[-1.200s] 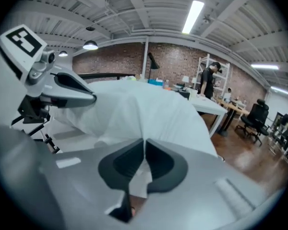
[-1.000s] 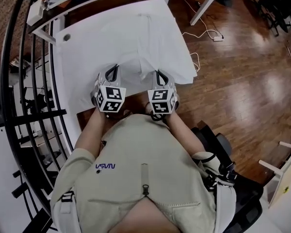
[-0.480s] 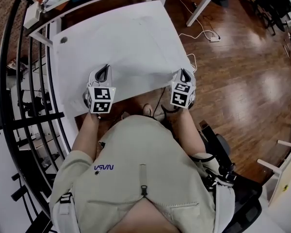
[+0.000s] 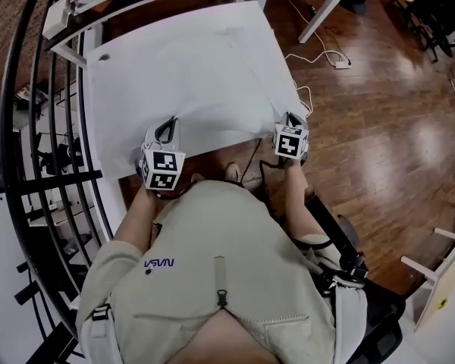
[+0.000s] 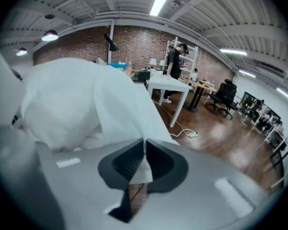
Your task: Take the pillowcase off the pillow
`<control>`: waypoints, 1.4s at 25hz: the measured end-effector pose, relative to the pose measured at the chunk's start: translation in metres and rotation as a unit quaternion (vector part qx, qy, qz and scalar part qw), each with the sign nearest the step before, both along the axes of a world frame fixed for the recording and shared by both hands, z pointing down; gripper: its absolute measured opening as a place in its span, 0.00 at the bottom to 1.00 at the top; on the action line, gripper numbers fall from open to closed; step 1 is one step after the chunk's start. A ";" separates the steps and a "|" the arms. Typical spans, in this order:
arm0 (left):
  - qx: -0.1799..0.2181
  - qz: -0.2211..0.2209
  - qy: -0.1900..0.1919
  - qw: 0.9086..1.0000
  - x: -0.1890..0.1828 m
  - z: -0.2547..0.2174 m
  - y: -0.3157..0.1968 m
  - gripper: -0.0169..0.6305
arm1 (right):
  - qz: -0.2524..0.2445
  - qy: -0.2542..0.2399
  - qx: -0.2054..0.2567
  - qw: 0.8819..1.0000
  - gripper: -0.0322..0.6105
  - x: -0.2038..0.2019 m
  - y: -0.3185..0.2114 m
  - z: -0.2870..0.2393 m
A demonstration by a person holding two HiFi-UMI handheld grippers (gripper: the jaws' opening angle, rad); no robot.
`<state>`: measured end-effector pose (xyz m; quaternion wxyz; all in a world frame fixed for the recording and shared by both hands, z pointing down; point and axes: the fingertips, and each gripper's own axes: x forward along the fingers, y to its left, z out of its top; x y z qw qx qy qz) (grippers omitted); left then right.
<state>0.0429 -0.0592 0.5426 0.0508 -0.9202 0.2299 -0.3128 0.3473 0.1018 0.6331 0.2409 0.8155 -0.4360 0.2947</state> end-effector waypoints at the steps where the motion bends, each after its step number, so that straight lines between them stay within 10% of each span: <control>1: 0.001 0.001 0.002 1.000 0.001 -0.003 0.000 0.05 | -0.003 -0.005 0.013 1.000 0.09 0.000 -0.001 -0.005; 9: 0.051 0.010 0.071 0.996 0.027 -0.077 0.000 0.15 | -0.055 -0.026 0.134 0.989 0.25 -0.009 -0.015 -0.090; 16: -0.002 0.021 0.080 0.997 0.074 -0.095 -0.022 0.44 | -0.122 -0.012 0.218 0.968 0.25 0.004 -0.060 -0.159; 35: -0.100 0.039 0.007 0.994 0.169 -0.054 -0.147 0.59 | -0.268 -0.051 0.114 0.955 0.31 0.011 -0.290 -0.148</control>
